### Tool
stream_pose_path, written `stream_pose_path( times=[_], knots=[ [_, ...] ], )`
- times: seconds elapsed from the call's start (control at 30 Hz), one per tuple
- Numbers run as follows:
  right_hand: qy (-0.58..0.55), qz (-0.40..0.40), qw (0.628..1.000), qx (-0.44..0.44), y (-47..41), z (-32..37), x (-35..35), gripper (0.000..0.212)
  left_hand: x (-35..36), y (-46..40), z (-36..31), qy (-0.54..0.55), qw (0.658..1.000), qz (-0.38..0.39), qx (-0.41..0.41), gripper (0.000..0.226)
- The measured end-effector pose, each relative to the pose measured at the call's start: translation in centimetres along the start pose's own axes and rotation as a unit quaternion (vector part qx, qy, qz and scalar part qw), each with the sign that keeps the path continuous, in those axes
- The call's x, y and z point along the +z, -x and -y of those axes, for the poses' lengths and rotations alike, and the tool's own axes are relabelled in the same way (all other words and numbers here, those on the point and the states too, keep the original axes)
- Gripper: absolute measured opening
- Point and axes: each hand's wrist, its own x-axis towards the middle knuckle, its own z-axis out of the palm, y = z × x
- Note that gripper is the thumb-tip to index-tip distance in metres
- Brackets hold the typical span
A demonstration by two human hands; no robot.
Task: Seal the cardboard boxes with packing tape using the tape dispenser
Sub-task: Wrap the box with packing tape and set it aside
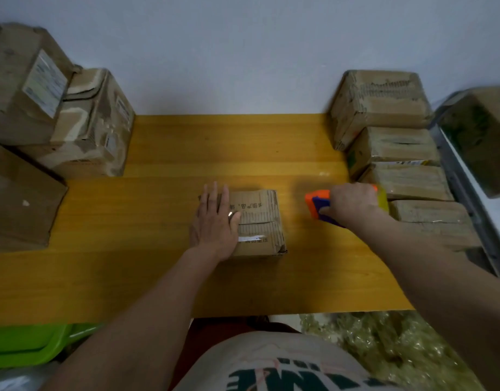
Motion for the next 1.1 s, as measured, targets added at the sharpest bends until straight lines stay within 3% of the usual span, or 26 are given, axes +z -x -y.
stream_pose_path(
  times=[0.13,0.23,0.33,0.5,0.53,0.6,0.67,0.7,0.77,0.83,0.93,1.1],
  knots=[
    [-0.159,-0.06,0.981,0.095,0.2,-0.9,2.8,0.059,0.0,-0.2,0.1,0.028,1.0,-0.001,-0.007,0.065],
    [-0.212,-0.071,0.968,0.117,0.7,0.6,5.6,0.059,-0.3,0.3,0.4,0.139,0.988,-0.042,-0.043,0.064],
    [-0.249,-0.023,0.959,0.129,0.9,1.9,8.4,0.057,-0.2,1.2,0.8,0.295,0.947,-0.09,-0.096,0.066],
    [-0.323,0.042,0.931,0.166,0.8,3.5,9.1,0.064,0.9,3.8,0.9,0.452,0.874,-0.035,-0.174,0.055],
    [-0.324,0.024,0.927,0.188,1.0,3.8,8.7,0.067,1.0,4.0,0.8,0.46,0.867,-0.033,-0.188,0.054],
    [-0.357,-0.094,0.907,0.203,2.2,4.8,7.3,0.055,1.0,4.1,0.7,0.464,0.859,-0.039,-0.211,0.052],
    [-0.443,-0.235,0.851,0.156,4.1,7.2,5.5,0.032,0.9,3.7,0.5,0.466,0.852,-0.054,-0.233,0.051],
    [-0.497,-0.248,0.823,0.119,5.0,8.7,4.6,0.027,0.9,3.6,0.3,0.466,0.848,-0.062,-0.246,0.05],
    [-0.588,-0.184,0.786,0.059,6.3,11.5,3.4,0.033,1.0,3.3,0.1,0.455,0.848,-0.075,-0.263,0.049],
    [-0.588,-0.135,0.796,0.052,6.6,13.0,3.0,0.039,1.1,3.3,-0.1,0.446,0.85,-0.084,-0.267,0.048],
    [-0.554,-0.119,0.823,0.045,6.0,12.9,2.9,0.031,1.4,3.2,0.0,0.452,0.846,-0.096,-0.267,0.046],
    [-0.578,-0.052,0.814,0.041,4.9,12.6,3.1,0.038,1.7,2.9,0.3,0.491,0.82,-0.079,-0.282,0.044]
  ],
)
